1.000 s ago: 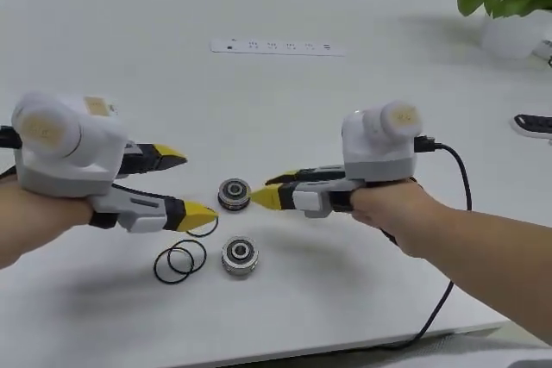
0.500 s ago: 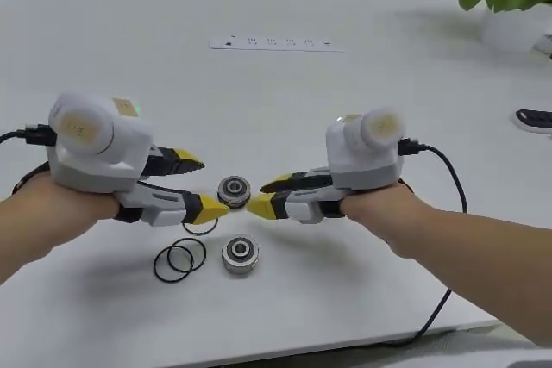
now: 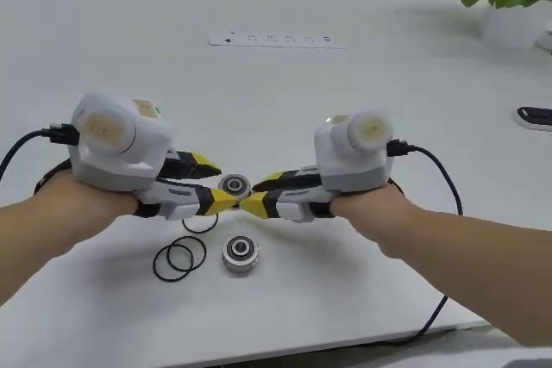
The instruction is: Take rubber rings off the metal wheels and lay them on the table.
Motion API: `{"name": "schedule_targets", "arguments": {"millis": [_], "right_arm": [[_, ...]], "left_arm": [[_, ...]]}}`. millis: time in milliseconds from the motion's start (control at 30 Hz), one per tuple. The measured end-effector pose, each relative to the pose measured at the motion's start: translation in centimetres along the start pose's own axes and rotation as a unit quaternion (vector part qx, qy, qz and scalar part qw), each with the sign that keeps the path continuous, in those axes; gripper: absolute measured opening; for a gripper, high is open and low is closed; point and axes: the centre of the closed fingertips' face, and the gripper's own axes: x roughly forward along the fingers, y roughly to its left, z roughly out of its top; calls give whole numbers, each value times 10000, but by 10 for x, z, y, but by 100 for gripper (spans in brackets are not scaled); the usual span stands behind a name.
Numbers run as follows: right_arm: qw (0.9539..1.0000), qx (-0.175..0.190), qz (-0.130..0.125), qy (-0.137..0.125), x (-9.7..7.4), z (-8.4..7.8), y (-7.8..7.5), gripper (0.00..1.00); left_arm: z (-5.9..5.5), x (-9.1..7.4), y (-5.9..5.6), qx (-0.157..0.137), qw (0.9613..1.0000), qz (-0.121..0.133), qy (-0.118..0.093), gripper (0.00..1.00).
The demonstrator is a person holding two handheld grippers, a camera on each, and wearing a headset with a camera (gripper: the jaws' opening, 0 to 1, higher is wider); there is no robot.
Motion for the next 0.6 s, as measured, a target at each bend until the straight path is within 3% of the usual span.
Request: {"name": "schedule_targets", "arguments": {"millis": [600], "right_arm": [[10000, -31, -61, -45, 1, -1, -2, 15]], "left_arm": [[0, 5, -1, 176, 9997, 119, 80, 25]]}}
